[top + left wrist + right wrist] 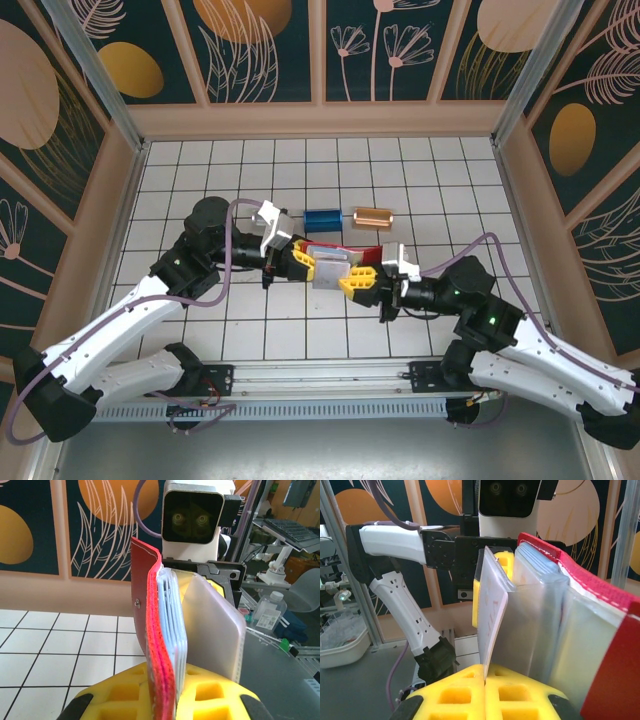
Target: Take the credit cards out of the card holder
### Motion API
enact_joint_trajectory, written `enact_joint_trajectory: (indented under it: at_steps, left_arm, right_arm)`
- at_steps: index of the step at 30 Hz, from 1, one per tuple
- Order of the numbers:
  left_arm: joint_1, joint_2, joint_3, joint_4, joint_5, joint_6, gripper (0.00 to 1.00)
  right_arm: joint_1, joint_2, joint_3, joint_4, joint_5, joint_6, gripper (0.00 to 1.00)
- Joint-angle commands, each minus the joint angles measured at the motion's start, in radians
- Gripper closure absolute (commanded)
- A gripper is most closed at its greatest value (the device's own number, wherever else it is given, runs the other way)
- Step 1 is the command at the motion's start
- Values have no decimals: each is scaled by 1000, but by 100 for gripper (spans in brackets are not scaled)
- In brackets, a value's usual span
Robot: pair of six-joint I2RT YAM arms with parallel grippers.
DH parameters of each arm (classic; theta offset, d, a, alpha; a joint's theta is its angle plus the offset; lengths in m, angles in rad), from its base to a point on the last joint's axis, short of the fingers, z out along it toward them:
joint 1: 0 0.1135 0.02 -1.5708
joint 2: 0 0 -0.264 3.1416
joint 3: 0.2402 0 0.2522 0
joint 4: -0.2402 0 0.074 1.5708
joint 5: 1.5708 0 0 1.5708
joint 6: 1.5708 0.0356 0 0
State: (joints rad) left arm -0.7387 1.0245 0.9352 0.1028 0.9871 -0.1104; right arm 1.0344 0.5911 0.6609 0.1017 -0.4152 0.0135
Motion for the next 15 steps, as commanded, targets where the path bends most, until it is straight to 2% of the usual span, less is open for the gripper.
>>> enact_joint_trajectory:
  at_steps: [1, 5, 15]
  left_arm:
    - [11, -21, 2, 60, -21, -26, 100]
    - [18, -19, -2, 67, 0, -31, 100]
    - [16, -14, 2, 83, 94, -39, 100]
  right_arm:
    - [6, -30, 29, 2, -9, -3, 96]
    - [6, -54, 29, -16, 18, -3, 98]
    - [6, -85, 40, -79, 88, -12, 94]
